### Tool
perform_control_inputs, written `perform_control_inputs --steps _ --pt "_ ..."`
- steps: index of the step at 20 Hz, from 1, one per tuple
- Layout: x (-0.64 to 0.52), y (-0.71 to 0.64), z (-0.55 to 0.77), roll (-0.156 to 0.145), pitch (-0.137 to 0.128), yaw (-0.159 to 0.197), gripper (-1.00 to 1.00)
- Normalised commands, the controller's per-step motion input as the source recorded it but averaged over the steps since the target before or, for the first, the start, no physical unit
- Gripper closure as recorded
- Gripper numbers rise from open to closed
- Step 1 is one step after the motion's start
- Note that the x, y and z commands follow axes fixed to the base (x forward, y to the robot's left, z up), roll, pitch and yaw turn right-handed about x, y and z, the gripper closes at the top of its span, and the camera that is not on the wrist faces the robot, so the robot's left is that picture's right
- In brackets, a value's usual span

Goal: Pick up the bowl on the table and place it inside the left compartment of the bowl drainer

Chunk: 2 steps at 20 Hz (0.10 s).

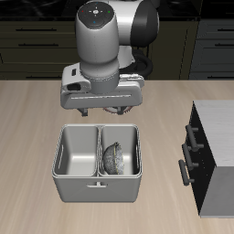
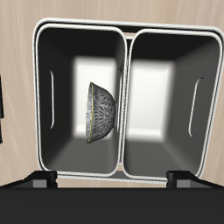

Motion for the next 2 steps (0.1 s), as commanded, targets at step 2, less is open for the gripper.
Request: perform_control_inputs --steps 2 --pt "0.06 0.01 0.06 0.001 0.001 0.023 -1.0"
